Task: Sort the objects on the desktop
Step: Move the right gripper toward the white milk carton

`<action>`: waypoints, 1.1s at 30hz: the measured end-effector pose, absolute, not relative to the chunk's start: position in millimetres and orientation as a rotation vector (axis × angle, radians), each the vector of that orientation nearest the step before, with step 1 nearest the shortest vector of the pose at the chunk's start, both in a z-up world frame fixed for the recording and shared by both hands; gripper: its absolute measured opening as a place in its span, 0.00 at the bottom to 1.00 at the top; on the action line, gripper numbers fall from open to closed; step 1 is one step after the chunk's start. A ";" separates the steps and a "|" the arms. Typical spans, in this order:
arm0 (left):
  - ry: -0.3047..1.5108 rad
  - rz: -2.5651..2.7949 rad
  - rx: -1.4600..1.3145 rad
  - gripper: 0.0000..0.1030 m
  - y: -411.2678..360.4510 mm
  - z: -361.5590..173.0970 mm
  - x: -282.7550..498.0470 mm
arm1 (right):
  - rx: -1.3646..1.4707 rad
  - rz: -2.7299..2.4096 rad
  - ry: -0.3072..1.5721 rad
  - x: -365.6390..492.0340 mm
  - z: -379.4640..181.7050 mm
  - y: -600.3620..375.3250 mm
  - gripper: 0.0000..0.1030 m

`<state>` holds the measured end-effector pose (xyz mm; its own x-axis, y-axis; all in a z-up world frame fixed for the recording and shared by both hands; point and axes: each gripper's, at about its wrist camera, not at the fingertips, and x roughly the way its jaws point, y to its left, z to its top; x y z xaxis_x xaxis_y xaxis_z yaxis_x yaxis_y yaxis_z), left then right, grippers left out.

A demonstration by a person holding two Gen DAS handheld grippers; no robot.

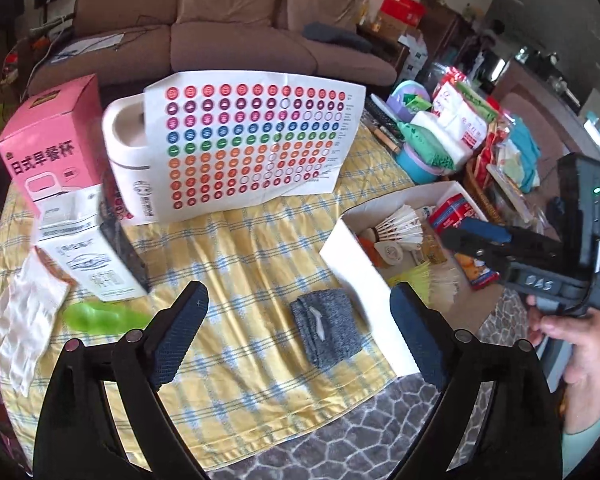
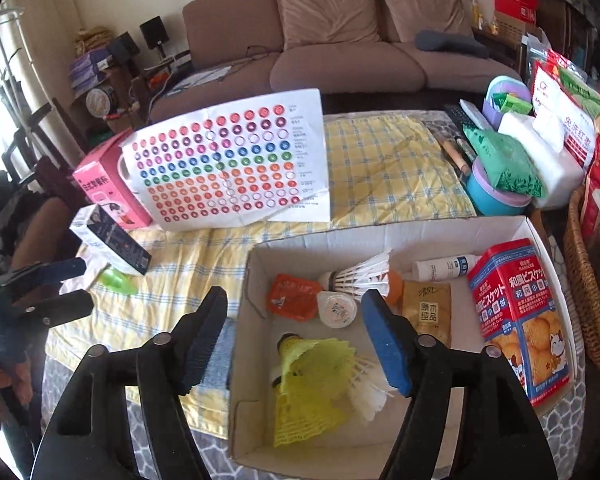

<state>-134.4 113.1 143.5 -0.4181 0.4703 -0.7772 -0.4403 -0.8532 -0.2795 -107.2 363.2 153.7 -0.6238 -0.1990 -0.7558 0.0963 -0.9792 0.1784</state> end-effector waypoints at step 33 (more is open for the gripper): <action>-0.190 2.535 -1.439 0.96 -152.9 49.6 -128.2 | 1.269 -2.400 -0.157 -105.4 82.3 114.8 0.78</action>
<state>-128.2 -152.9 49.6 -0.4960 0.2533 -0.8306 -0.1267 -0.9674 -0.2193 -105.4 114.8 82.3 -0.4960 -0.4133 -0.7637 0.3100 -0.9058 0.2889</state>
